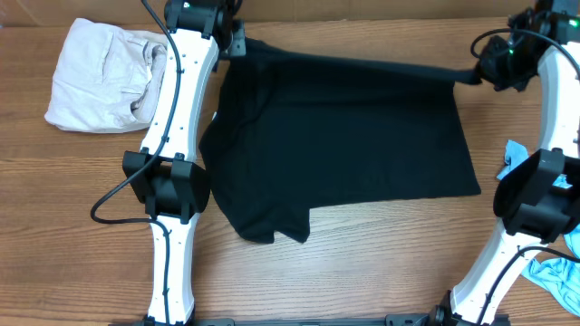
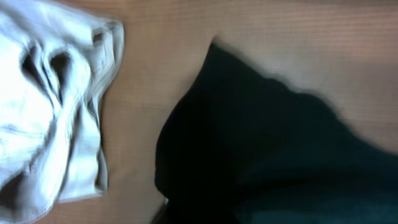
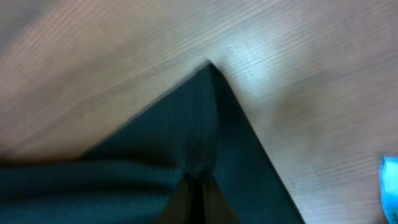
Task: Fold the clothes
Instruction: 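Lower the t-shirt onto the table and smooth it with both grippers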
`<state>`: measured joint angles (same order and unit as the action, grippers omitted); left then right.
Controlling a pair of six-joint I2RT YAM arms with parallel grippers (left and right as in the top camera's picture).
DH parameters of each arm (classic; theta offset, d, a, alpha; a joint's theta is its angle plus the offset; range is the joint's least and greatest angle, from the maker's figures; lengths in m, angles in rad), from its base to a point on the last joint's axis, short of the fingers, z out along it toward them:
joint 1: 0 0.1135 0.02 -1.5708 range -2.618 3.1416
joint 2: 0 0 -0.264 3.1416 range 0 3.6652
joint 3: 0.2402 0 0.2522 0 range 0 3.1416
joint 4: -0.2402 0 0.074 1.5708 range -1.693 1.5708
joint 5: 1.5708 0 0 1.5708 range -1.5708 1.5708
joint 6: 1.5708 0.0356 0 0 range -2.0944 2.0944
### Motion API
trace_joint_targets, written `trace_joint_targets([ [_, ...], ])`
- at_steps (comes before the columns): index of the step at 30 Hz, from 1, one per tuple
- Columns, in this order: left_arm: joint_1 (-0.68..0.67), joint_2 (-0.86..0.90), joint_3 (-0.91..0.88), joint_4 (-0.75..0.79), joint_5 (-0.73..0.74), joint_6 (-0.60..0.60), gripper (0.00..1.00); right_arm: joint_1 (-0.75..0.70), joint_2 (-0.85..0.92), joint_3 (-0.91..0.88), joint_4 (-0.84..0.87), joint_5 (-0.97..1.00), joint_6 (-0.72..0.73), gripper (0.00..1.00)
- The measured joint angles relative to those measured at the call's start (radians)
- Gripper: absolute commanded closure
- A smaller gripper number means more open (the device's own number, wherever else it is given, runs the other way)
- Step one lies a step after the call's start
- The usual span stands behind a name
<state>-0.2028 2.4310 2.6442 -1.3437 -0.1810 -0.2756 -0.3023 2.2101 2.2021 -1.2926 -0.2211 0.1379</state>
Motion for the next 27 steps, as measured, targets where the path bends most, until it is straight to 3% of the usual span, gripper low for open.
trace_joint_targets([
  [5,0.000,0.000,0.000,-0.147,0.030,0.003,0.96,-0.023,0.000,0.000,-0.065,-0.001,-0.005,0.96],
  [13,0.000,0.000,-0.009,-0.228,0.036,0.003,0.96,-0.023,0.000,-0.050,-0.071,0.000,-0.008,0.96],
  [20,0.000,0.000,-0.104,-0.223,0.036,0.003,0.96,-0.023,0.000,-0.166,0.000,-0.001,-0.008,0.96],
  [27,0.000,0.000,-0.260,-0.096,0.036,0.003,0.96,-0.023,0.002,-0.290,0.134,0.000,-0.007,0.96],
])
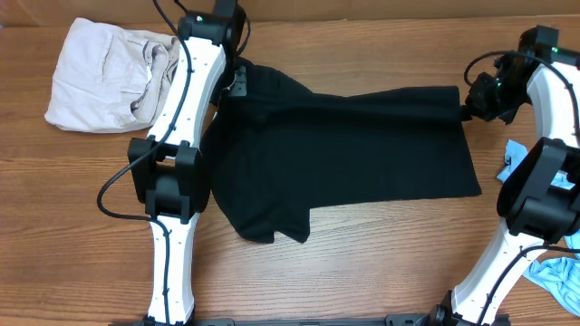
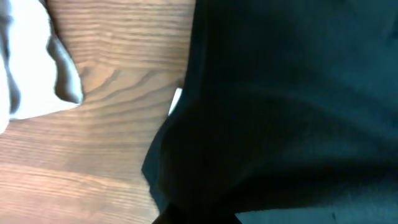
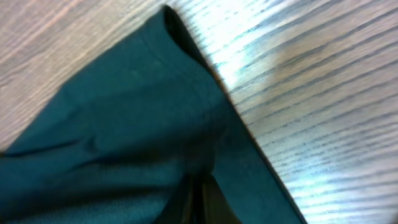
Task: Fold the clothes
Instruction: 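Lower the t-shirt onto the table and smooth it with both grippers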
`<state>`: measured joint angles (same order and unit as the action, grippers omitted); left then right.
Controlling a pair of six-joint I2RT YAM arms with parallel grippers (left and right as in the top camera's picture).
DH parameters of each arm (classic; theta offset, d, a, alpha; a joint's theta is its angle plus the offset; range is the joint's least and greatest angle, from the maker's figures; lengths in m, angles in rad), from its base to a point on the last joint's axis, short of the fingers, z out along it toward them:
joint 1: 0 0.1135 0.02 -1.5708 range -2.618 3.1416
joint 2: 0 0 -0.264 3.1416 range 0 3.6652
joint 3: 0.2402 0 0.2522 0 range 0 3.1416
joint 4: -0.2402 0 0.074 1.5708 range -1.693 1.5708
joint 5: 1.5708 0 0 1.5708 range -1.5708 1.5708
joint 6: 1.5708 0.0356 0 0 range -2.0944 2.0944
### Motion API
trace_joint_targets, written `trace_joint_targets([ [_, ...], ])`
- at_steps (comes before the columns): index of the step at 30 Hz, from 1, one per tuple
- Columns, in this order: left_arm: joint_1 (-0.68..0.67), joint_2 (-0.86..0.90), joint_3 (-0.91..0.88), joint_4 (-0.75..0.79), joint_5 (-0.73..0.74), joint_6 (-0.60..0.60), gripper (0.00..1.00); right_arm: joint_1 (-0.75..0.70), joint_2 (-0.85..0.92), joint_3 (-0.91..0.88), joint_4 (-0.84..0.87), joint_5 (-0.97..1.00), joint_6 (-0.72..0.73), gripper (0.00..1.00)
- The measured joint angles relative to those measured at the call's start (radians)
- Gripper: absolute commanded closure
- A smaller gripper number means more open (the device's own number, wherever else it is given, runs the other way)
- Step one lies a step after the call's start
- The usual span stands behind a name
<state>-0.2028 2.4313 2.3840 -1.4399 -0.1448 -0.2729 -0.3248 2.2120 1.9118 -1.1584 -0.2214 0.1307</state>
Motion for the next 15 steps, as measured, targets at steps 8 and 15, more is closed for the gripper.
trace_joint_targets([
  [8,0.000,0.000,-0.169,0.156,0.030,0.001,0.77,0.000,0.004,-0.099,0.095,0.001,0.001,0.72],
  [15,0.001,0.000,-0.218,0.161,0.048,0.018,0.38,0.000,0.004,-0.108,0.087,0.003,0.003,0.36],
])
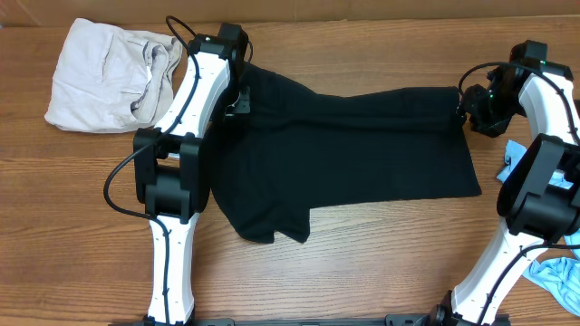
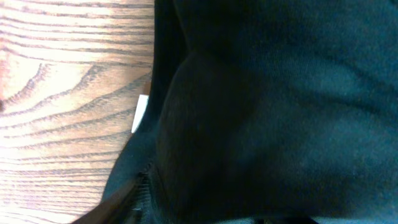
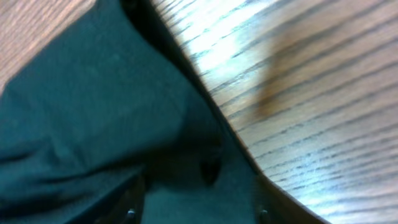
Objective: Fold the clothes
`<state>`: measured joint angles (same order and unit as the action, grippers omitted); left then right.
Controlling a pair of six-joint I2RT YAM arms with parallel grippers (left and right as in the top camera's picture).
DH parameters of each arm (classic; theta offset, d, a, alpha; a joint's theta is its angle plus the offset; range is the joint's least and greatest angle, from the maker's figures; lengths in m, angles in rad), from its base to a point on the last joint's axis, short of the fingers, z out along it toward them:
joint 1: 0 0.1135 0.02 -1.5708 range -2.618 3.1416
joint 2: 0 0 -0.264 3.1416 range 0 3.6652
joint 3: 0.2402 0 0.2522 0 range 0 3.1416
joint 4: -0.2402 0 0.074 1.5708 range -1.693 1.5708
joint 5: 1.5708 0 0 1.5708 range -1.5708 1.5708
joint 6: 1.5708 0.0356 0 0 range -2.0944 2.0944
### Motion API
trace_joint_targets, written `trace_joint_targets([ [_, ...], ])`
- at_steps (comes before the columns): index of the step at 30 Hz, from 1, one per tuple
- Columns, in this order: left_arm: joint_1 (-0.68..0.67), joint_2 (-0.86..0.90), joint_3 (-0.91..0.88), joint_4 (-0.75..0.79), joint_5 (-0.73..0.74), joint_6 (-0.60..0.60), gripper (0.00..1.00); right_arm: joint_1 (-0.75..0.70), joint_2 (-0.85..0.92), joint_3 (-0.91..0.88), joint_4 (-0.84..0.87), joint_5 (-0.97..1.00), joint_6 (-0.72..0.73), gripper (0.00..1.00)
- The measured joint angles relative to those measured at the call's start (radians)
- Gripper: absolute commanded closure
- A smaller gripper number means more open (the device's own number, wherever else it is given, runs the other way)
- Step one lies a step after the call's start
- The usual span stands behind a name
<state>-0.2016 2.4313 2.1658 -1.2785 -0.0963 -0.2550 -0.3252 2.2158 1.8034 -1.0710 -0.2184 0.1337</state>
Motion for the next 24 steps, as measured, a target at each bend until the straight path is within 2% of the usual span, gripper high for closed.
trace_joint_targets([
  [6,0.004,0.000,0.094,-0.111,0.004,0.013,0.23,-0.003,0.000,0.041,-0.091,-0.047,0.001,0.35],
  [10,0.010,0.000,0.349,-0.240,0.007,0.025,0.07,-0.006,-0.005,0.174,-0.197,-0.064,0.001,0.32],
  [13,0.014,-0.002,0.574,-0.366,0.007,0.029,0.00,-0.009,-0.040,0.279,-0.295,-0.068,0.001,0.29],
  [17,0.014,-0.050,0.739,-0.403,0.046,0.039,0.00,-0.009,-0.163,0.370,-0.399,-0.071,0.000,0.24],
  [19,0.014,-0.100,0.764,-0.404,0.072,0.045,0.00,-0.009,-0.245,0.388,-0.429,-0.071,0.001,0.21],
  [24,0.014,-0.247,0.771,-0.406,0.108,0.046,0.00,-0.016,-0.453,0.409,-0.521,-0.065,0.006,0.20],
])
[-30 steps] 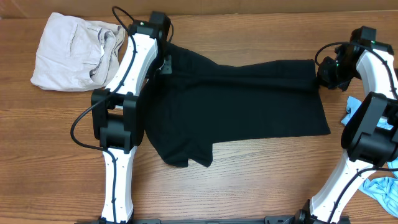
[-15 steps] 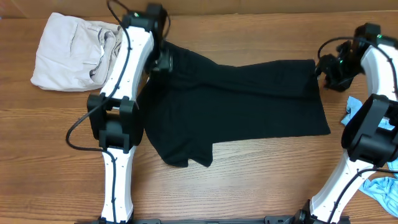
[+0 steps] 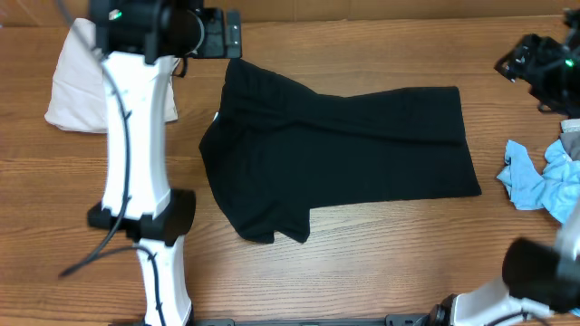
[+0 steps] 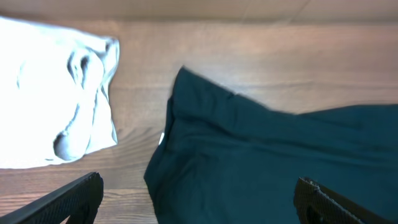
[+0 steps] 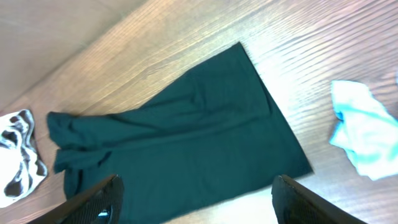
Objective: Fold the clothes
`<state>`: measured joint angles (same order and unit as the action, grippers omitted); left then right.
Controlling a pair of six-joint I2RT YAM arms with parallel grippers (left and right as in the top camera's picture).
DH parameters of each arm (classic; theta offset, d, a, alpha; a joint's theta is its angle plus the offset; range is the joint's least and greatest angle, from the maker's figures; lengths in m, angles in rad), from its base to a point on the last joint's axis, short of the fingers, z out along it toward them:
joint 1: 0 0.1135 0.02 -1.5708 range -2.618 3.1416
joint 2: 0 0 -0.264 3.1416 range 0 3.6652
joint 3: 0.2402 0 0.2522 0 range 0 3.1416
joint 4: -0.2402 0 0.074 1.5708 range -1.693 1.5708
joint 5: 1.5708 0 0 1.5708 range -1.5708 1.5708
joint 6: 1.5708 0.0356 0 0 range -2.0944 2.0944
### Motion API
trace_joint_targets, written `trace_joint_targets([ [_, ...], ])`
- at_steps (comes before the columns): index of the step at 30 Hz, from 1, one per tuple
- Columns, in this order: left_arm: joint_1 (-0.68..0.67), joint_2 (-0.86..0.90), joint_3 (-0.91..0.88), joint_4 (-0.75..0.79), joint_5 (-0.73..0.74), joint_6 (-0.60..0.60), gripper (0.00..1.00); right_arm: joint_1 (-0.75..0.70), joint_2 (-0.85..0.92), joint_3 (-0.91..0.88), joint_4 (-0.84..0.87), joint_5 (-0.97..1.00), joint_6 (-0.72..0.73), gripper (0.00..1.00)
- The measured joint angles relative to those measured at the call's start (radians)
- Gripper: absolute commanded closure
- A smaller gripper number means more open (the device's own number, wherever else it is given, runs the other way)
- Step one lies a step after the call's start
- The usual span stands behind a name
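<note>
A black garment point(image 3: 349, 154) lies flat across the middle of the table, with a folded band along its far edge and a rumpled left side. In the left wrist view the garment point(image 4: 267, 162) lies below, and in the right wrist view the whole garment point(image 5: 180, 140) shows. My left gripper point(image 3: 220, 33) hangs open above the garment's far left corner, fingers point(image 4: 65, 200) wide apart and holding nothing. Over at the far right, my right gripper point(image 3: 524, 60) is raised clear of the cloth. It is open too, its fingers point(image 5: 314, 200) spread.
A pile of white clothes point(image 3: 68, 86) lies at the far left, partly behind the left arm, and shows as white clothes point(image 4: 53, 121) from the left wrist. A crumpled light blue cloth point(image 3: 530, 177) sits at the right edge, beside the garment's right hem.
Both grippers were down at the garment's far corners with their jaws apart. Now both are raised well above the table and open wide. The garment lies where it was.
Both grippers were shut on the garment's far edge, holding it stretched at the back of the table. Then that edge was lower and nearer, over the cloth. Then the jaws stood open at the corners, and now both are lifted away.
</note>
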<state>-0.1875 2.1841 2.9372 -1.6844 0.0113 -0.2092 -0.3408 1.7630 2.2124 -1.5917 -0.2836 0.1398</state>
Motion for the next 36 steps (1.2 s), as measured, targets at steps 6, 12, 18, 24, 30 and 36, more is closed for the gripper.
trace_joint_targets([
  [6,-0.006,-0.182,-0.039,0.000,0.013,0.000,0.00,-0.005,-0.148,0.001,-0.104,0.055,0.026,0.19],
  [12,-0.029,-0.371,-0.314,0.000,0.016,-0.019,0.00,-0.005,-0.277,-0.102,-0.103,0.077,0.054,0.20],
  [18,-0.032,-0.492,-0.753,0.004,0.015,-0.091,0.00,-0.005,-0.426,-0.295,-0.098,0.090,0.067,0.20],
  [24,-0.106,-0.535,-1.186,0.130,0.016,-0.140,0.00,-0.005,-0.486,-0.511,-0.011,0.097,0.070,0.20],
  [30,-0.275,-0.535,-1.549,0.346,0.021,-0.171,0.00,-0.005,-0.472,-0.685,0.070,0.100,0.070,0.19],
  [36,-0.337,-0.539,-1.814,0.552,0.092,-0.259,0.16,-0.005,-0.472,-0.757,0.120,0.100,0.070,0.18],
])
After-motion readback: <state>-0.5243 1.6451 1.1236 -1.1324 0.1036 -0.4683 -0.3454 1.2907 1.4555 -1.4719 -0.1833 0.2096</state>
